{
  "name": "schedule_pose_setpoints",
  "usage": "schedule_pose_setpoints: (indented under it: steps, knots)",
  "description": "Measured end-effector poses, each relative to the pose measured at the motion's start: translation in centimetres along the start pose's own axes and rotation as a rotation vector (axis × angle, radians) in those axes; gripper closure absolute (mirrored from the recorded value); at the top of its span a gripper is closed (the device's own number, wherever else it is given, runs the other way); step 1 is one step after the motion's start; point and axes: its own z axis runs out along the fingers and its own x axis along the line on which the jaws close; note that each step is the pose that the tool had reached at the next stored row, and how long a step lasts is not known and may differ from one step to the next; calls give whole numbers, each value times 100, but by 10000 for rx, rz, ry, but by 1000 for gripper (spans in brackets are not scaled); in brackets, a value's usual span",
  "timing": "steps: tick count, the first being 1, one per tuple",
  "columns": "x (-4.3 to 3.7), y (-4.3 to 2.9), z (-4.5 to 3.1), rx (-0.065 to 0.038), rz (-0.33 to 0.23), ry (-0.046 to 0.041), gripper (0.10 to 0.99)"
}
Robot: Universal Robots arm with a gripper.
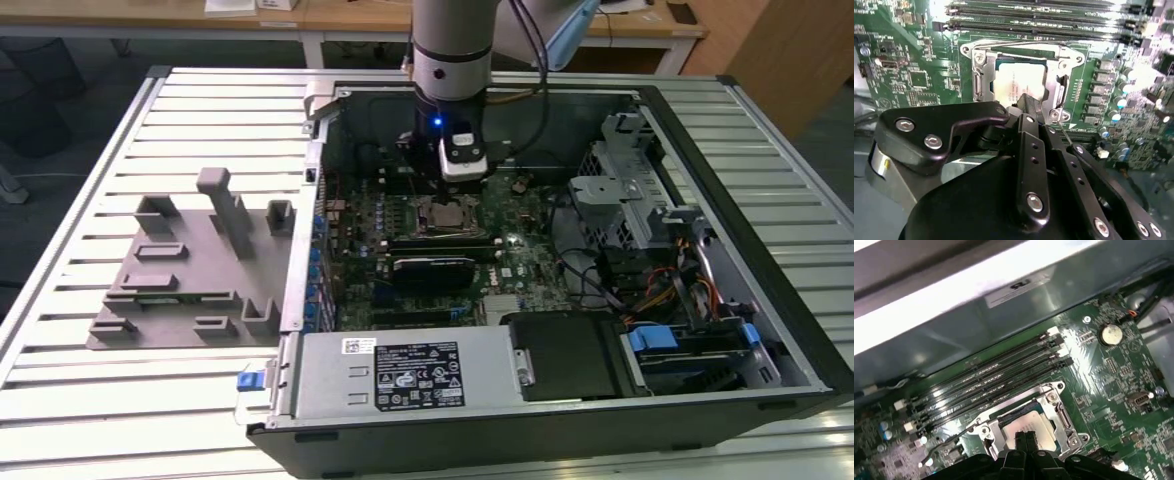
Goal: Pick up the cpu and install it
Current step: 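Close the cpu cover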
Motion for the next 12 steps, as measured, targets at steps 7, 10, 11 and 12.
schedule_pose_setpoints:
  steps: [7, 10, 11, 12]
  knots:
    - [1, 0, 6, -22, -1085, 30, 980]
    - [1, 0, 7, -32, -1556, 44, 980]
    - [1, 0, 8, -34, -1700, 48, 980]
    - [1, 0, 8, -35, -1846, 52, 980]
